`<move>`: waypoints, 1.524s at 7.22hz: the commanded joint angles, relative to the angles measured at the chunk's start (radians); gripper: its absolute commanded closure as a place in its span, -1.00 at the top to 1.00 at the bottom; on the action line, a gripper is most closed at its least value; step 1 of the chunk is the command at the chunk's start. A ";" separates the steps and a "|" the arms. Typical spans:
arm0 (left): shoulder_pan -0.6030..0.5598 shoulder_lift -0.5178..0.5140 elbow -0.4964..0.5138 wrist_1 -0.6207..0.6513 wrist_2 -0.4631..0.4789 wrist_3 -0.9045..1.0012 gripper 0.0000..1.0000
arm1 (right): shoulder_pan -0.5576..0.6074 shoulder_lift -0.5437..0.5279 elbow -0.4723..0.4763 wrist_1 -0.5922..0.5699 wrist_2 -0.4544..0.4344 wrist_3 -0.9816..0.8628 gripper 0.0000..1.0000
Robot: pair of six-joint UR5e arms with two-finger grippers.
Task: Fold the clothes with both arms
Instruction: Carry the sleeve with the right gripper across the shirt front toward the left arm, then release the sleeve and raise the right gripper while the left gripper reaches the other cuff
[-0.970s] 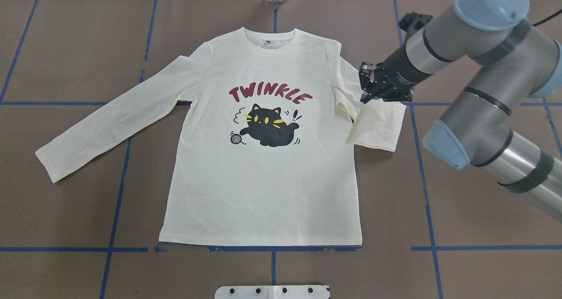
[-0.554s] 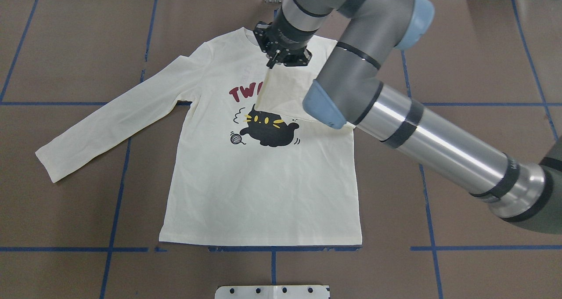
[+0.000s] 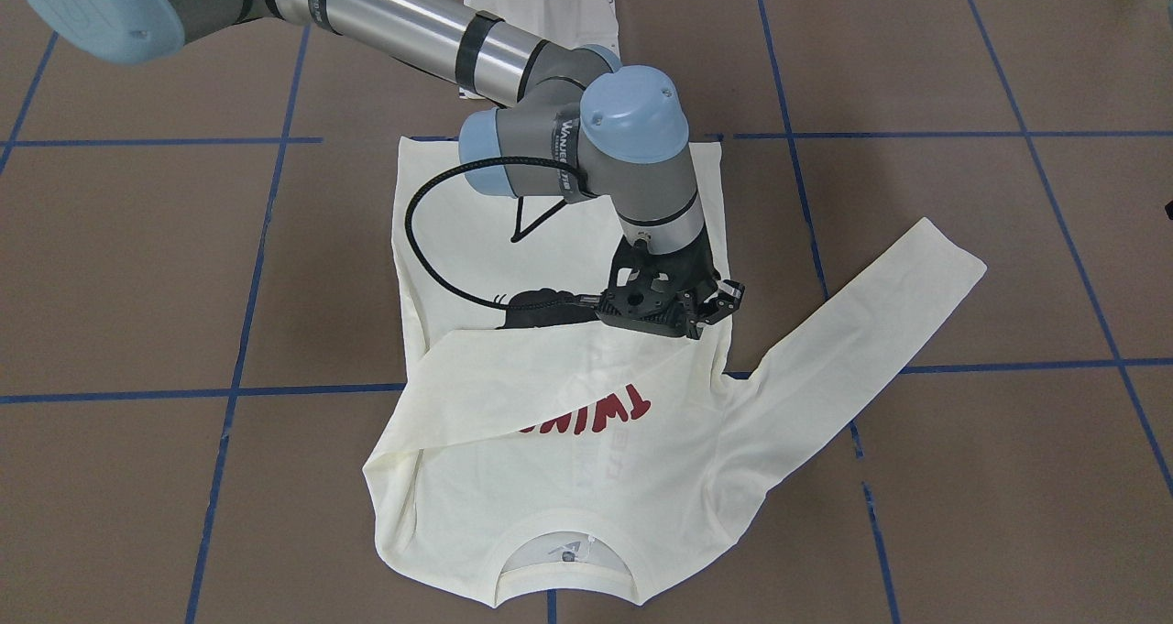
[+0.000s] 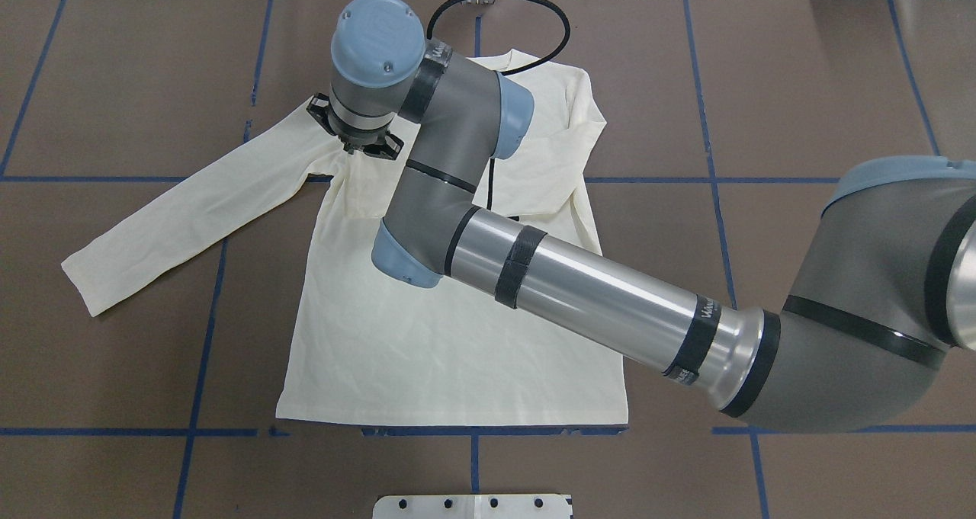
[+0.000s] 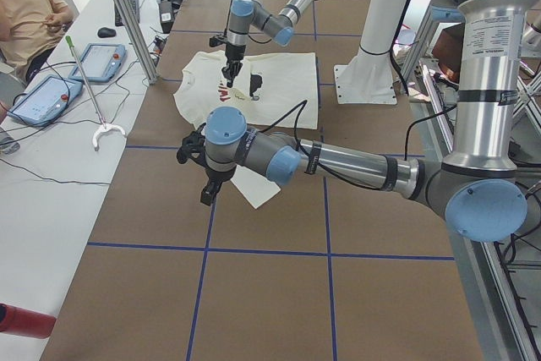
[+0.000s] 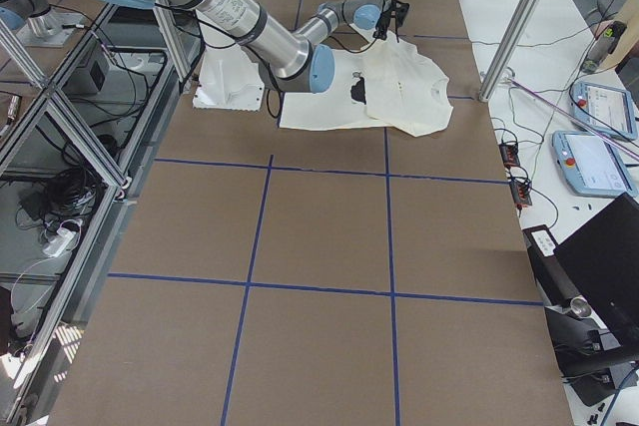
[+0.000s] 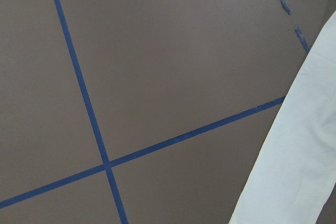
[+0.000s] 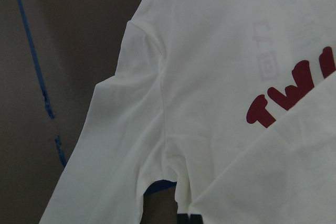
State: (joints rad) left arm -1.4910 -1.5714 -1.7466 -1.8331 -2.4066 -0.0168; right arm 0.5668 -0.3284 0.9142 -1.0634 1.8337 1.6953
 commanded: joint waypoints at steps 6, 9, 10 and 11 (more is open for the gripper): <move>0.280 0.017 0.114 -0.280 -0.023 -0.464 1.00 | 0.023 -0.195 0.285 -0.016 -0.014 0.007 0.97; 0.376 0.016 0.205 -0.321 -0.023 -0.595 0.92 | 0.201 -0.676 0.736 -0.007 0.204 -0.034 0.98; 0.396 0.007 0.247 -0.342 -0.023 -0.597 0.88 | 0.246 -0.760 0.799 -0.007 0.251 -0.101 0.98; 0.402 0.007 0.272 -0.356 -0.022 -0.597 0.82 | 0.275 -0.800 0.808 -0.006 0.274 -0.115 0.98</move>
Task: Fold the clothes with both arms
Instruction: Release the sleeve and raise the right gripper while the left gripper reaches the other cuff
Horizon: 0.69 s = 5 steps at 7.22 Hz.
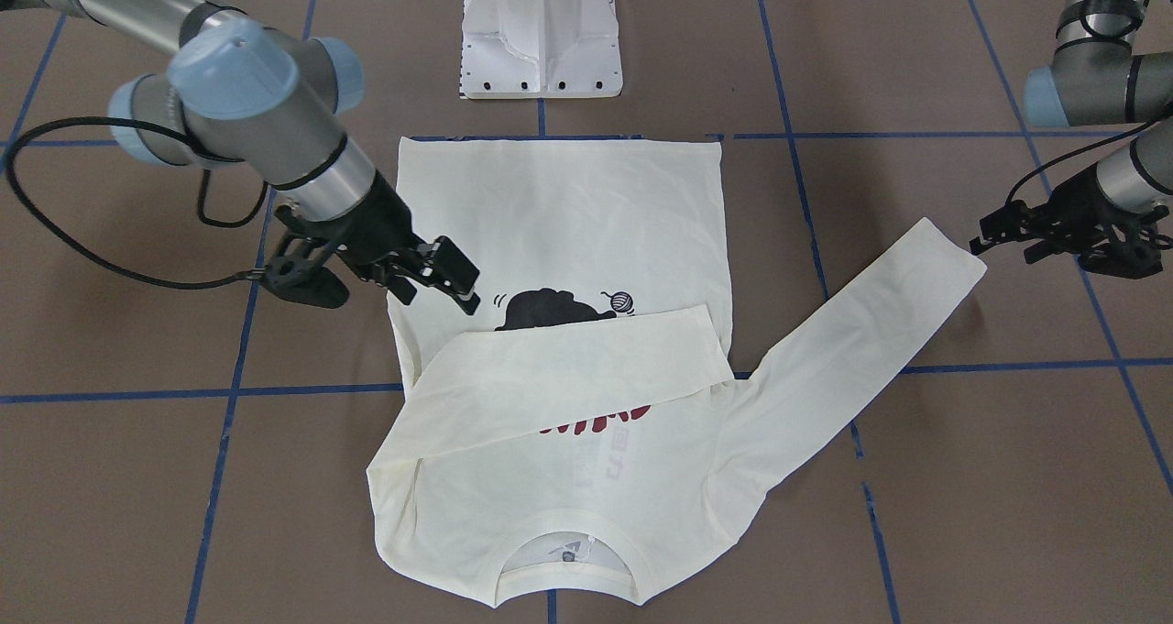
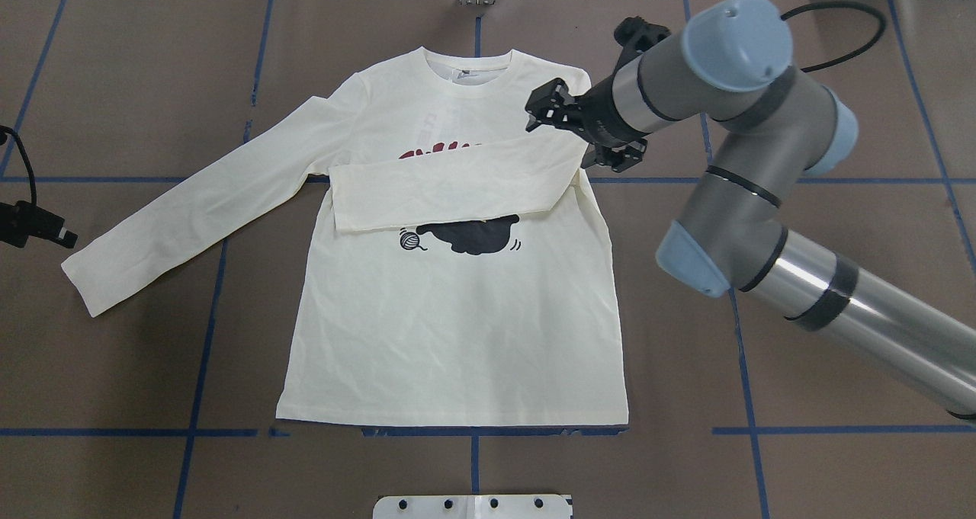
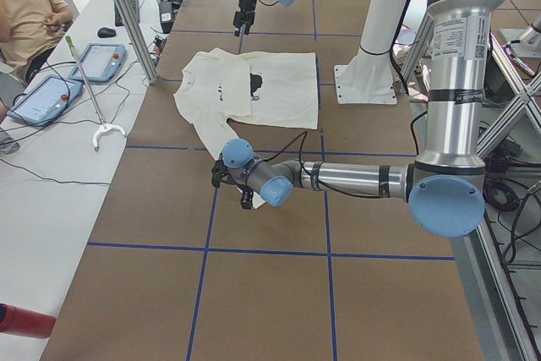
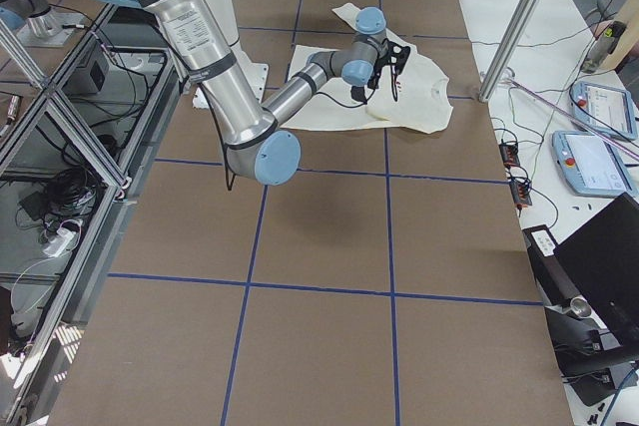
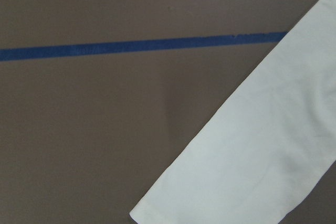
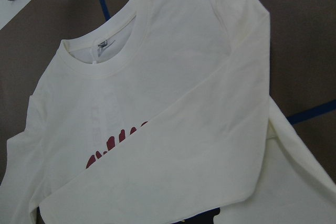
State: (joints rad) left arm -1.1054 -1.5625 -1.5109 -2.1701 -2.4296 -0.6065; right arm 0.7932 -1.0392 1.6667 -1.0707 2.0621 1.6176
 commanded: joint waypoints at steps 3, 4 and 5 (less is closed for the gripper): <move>0.054 -0.008 0.072 -0.034 0.001 -0.001 0.48 | 0.052 -0.107 0.067 0.002 0.043 -0.038 0.98; 0.061 -0.019 0.084 -0.036 0.003 0.002 0.44 | 0.052 -0.110 0.068 0.002 0.043 -0.039 0.98; 0.065 -0.021 0.099 -0.052 0.003 0.002 0.36 | 0.052 -0.116 0.073 0.002 0.039 -0.039 0.98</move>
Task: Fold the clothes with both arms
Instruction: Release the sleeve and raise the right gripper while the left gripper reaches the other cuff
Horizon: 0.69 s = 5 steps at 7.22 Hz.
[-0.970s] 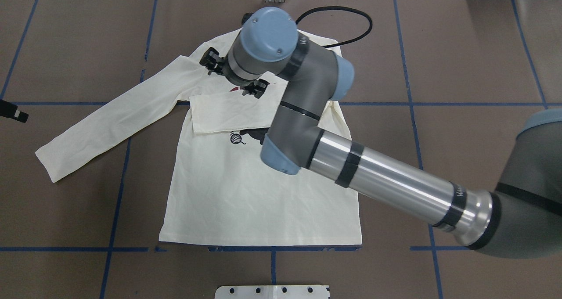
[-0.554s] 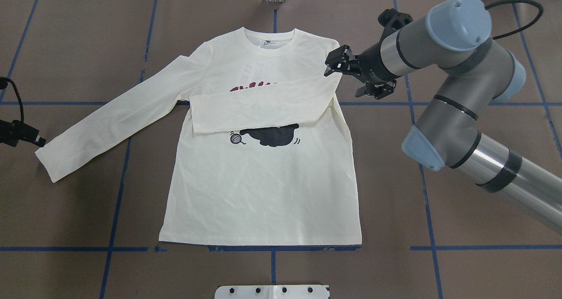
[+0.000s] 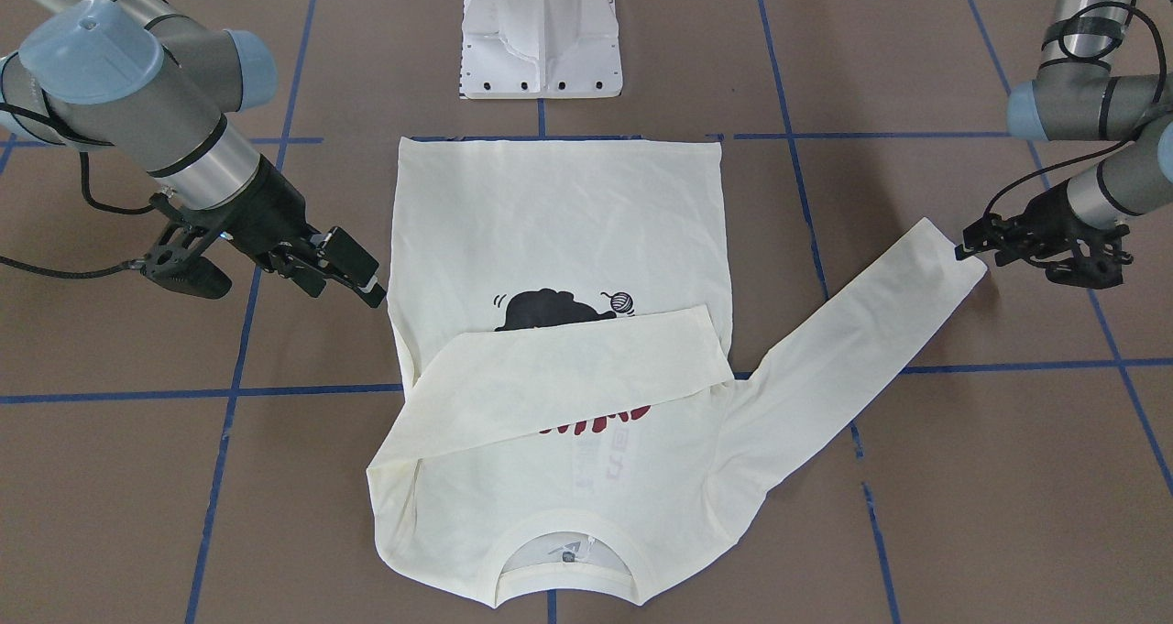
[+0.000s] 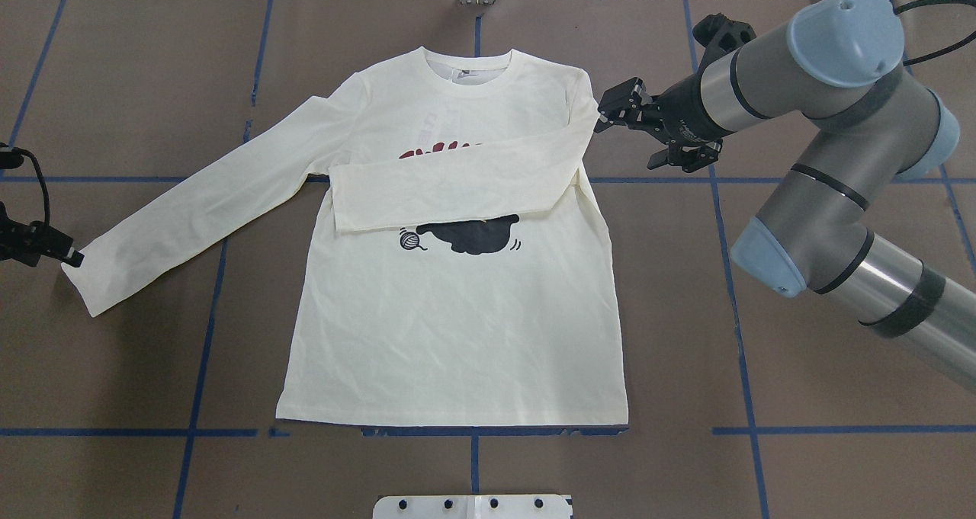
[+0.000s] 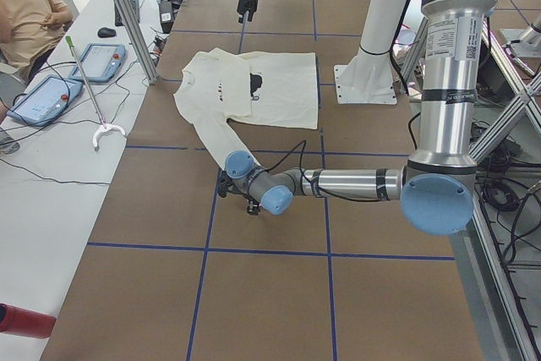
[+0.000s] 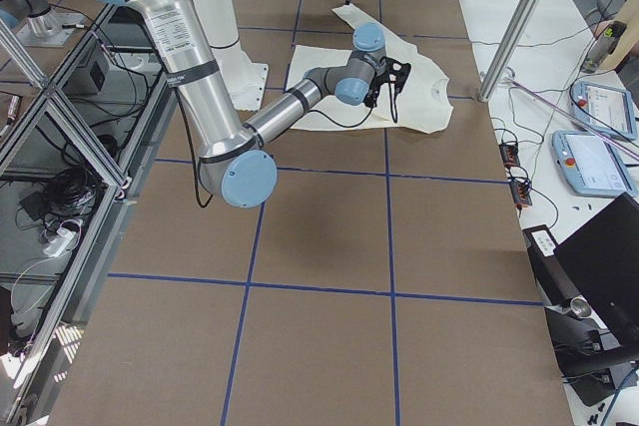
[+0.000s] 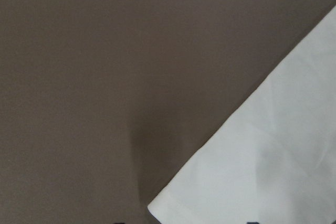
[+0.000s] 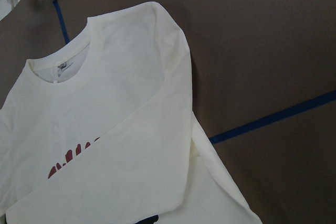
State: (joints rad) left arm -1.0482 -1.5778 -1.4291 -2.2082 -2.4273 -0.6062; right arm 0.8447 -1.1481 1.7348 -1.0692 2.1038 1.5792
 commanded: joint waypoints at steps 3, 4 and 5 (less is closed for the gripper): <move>0.010 -0.020 0.024 -0.013 -0.002 0.003 -0.99 | 0.001 -0.013 0.014 0.000 -0.010 -0.001 0.98; 0.010 -0.027 0.016 -0.011 -0.006 0.003 -1.00 | -0.003 -0.015 0.012 0.000 -0.013 -0.001 0.98; 0.010 -0.033 0.013 -0.011 -0.010 0.003 -1.00 | -0.003 -0.024 0.011 0.000 -0.016 -0.001 0.98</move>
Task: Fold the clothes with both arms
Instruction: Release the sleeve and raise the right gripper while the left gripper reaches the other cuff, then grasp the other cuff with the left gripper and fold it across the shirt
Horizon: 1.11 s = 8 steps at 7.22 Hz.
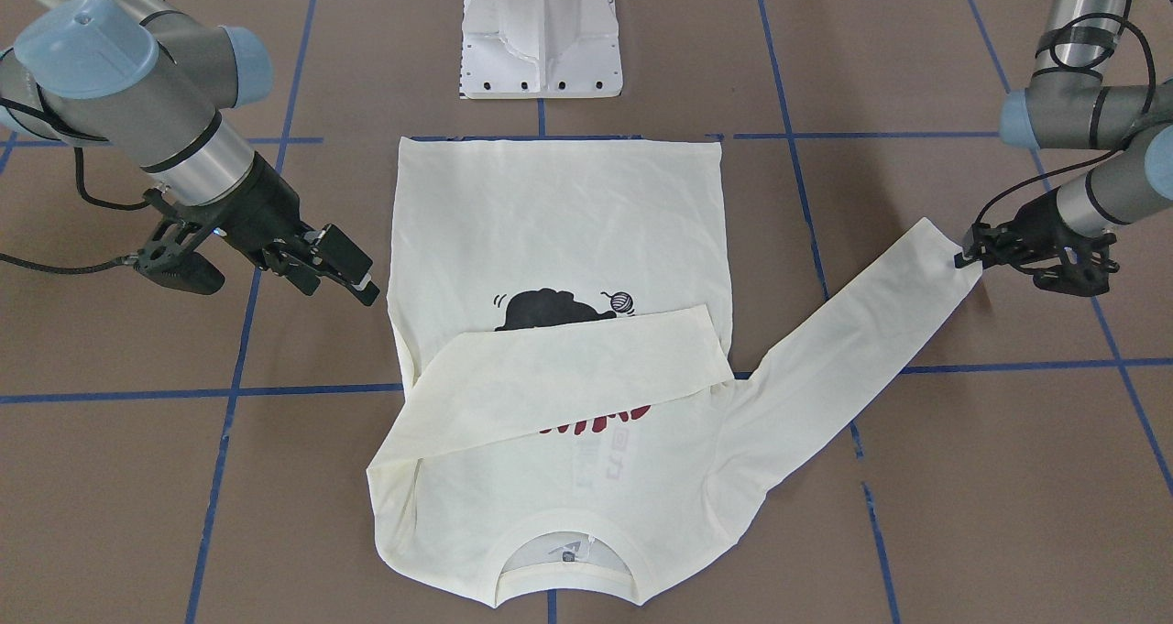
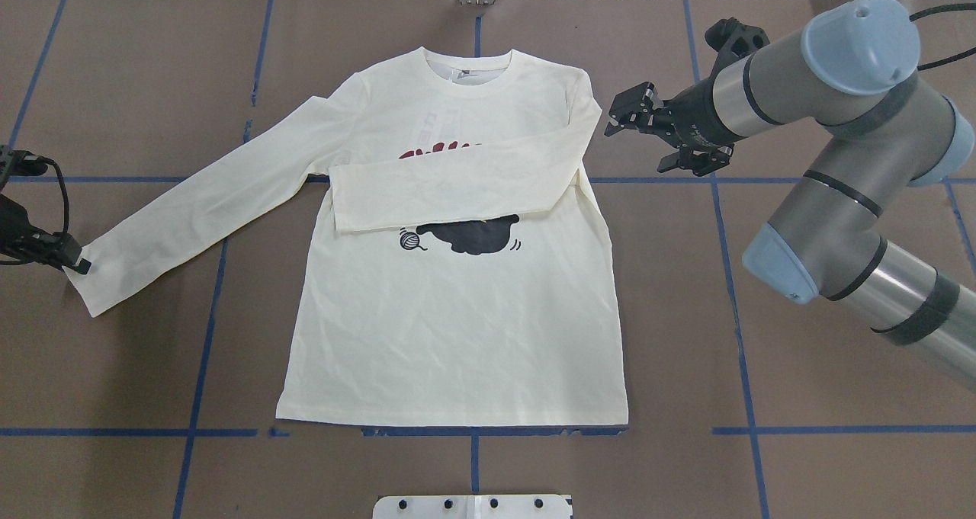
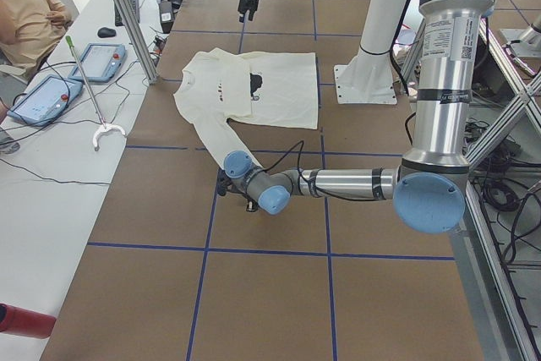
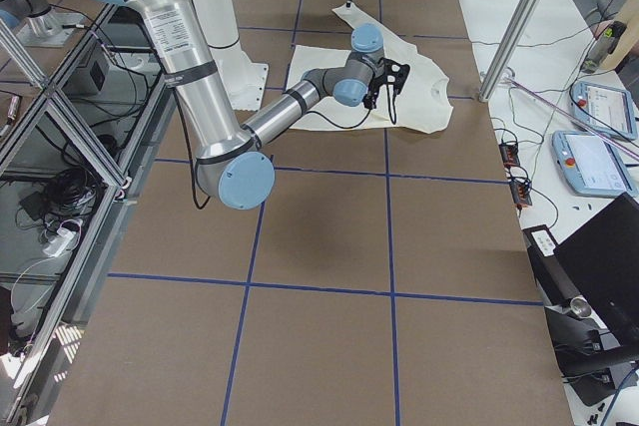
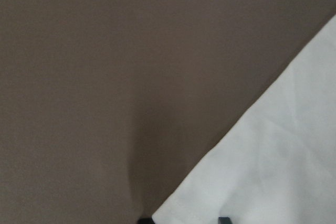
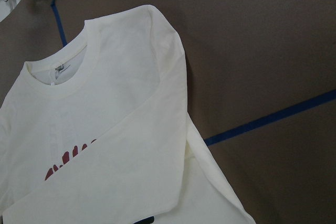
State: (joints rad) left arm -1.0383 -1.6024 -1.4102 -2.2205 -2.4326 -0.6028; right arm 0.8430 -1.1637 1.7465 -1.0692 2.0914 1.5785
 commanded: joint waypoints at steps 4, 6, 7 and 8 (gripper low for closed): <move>0.000 -0.090 -0.153 0.012 -0.136 -0.101 -1.00 | 0.022 -0.043 0.019 0.002 0.013 -0.012 0.99; 0.012 -0.364 -0.136 0.012 -0.131 -0.414 -1.00 | 0.071 -0.156 0.073 0.002 0.022 -0.162 0.99; 0.030 -0.484 -0.116 0.012 -0.099 -0.557 -1.00 | 0.135 -0.224 0.091 0.002 0.080 -0.240 0.99; 0.088 -0.602 -0.099 0.013 -0.009 -0.691 -1.00 | 0.227 -0.282 0.091 0.002 0.163 -0.362 0.99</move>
State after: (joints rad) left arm -0.9988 -2.0646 -1.5289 -2.2085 -2.5164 -1.1328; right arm 0.9786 -1.3741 1.8284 -1.0677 2.1748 1.3404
